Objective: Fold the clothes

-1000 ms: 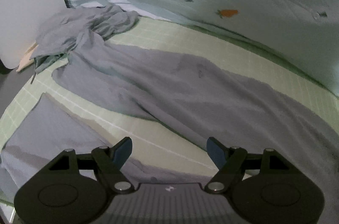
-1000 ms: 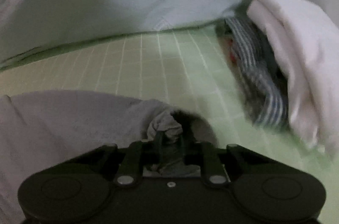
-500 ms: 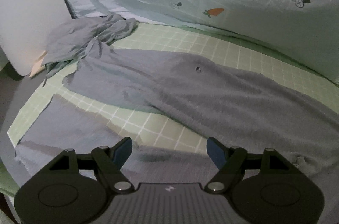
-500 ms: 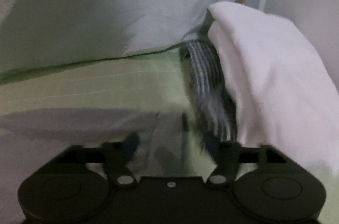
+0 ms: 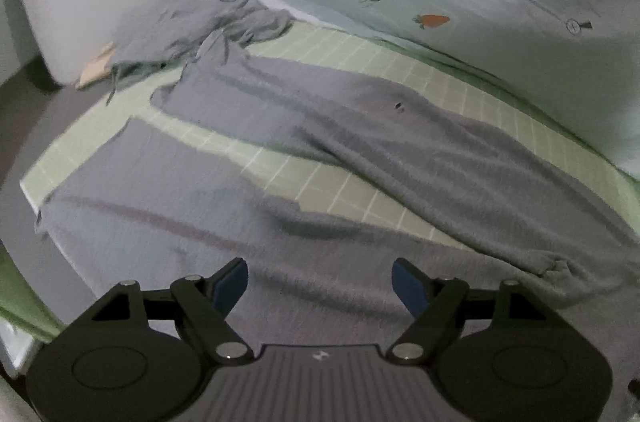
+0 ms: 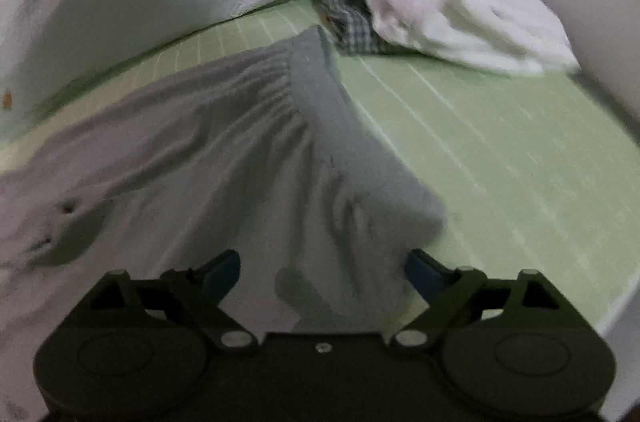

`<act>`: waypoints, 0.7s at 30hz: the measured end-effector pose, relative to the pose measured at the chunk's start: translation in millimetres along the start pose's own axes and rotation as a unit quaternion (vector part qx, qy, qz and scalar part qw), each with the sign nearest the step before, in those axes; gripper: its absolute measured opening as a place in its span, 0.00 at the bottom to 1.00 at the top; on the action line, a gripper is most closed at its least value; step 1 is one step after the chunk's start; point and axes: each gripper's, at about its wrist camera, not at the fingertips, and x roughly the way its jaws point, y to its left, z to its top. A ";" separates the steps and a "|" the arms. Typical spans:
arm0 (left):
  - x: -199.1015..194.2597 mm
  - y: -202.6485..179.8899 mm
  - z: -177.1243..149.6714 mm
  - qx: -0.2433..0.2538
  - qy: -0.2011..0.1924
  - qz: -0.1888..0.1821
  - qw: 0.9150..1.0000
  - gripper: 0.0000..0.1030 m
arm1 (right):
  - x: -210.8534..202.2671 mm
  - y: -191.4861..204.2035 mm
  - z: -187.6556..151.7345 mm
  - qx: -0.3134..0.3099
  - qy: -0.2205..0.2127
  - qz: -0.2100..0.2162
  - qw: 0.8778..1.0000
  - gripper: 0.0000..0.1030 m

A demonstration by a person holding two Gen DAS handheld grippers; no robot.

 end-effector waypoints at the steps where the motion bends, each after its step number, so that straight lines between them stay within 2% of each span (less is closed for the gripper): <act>1: 0.4 4.1 -2.8 -0.007 0.004 -0.006 1.000 0.78 | -4.9 -8.6 -5.5 0.034 0.009 0.017 0.999 0.89; 4: 1.8 12.6 -11.4 -0.020 0.018 -0.023 0.999 0.78 | -12.6 -31.4 -23.5 0.130 0.037 0.070 0.988 0.90; 8: 1.9 17.8 -23.1 -0.017 0.029 -0.036 0.999 0.78 | -13.7 -49.2 -46.5 0.226 0.053 0.144 0.962 0.94; 14: -4.0 33.2 -37.6 -0.018 0.033 -0.051 0.998 0.78 | -2.6 -46.7 -67.4 0.312 0.069 0.234 0.918 0.98; 18: -3.8 59.8 -40.2 -0.054 0.037 -0.056 0.996 0.78 | 6.4 -37.7 -80.5 0.361 0.093 0.278 0.885 0.98; 21: 0.4 84.6 -37.4 -0.091 0.042 -0.064 0.993 0.78 | 9.1 -24.5 -88.4 0.367 0.105 0.294 0.876 0.98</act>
